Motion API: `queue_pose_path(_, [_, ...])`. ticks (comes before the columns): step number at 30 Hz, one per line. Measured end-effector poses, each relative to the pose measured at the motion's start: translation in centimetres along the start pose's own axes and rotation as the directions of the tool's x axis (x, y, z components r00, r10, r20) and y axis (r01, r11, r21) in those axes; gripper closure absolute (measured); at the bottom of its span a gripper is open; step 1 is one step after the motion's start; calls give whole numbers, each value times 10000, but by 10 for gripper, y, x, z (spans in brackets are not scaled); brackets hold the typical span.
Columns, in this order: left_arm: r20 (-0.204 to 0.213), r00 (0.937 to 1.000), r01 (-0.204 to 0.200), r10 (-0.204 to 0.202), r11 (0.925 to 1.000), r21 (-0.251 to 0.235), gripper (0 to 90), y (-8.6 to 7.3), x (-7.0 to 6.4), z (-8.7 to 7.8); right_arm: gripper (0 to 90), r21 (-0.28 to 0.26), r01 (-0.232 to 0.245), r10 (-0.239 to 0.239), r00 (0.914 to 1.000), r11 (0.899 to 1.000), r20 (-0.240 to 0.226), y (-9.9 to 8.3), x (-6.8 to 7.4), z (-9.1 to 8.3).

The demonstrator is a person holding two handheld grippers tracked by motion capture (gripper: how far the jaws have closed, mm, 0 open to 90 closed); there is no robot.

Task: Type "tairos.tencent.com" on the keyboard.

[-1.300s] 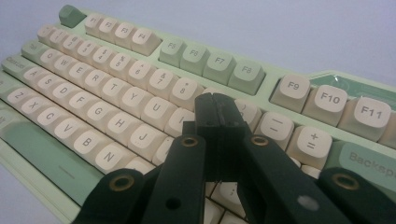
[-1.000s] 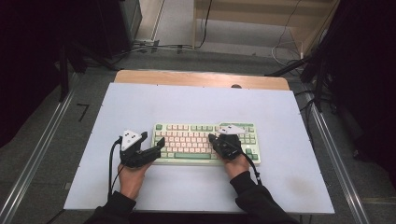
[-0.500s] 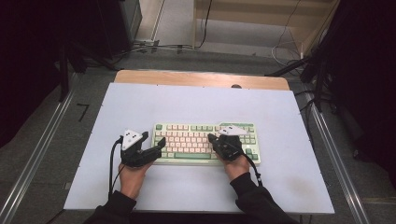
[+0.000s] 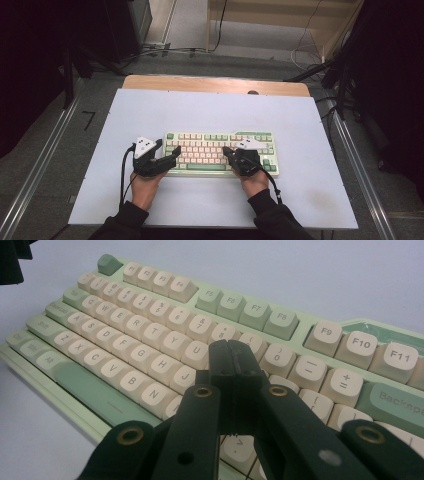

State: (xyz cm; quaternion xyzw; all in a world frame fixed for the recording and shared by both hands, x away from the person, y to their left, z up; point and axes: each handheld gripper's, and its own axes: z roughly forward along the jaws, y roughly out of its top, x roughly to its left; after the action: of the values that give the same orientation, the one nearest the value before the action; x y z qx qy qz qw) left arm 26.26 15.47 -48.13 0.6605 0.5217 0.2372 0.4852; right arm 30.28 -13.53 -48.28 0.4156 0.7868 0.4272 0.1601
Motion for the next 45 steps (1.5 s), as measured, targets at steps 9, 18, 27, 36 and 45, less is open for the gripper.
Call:
queue_pose_path(9, [82,10000,-3,3,10000,-12,267,0,-3,3,877,-29,22,-22,10000,10000,-11,-2,1,-3])
queue_pose_path(18, [105,9999,-64,64,10000,52,268,1,-3,4,877,-31,43,-43,10000,10000,-53,-2,4,-4])
queue_pose_path(27, [122,9999,-63,63,10000,23,268,1,-3,4,877,-32,89,-89,9999,10000,-135,-3,6,-4])
queue_pose_path(36, [141,9999,-86,85,9999,56,268,1,-3,4,665,53,19,-17,9991,10000,-421,-3,9,-2])
queue_pose_path(45, [187,9998,-61,61,10000,24,267,0,-5,4,473,161,86,-76,9982,9998,-591,-4,10,2])
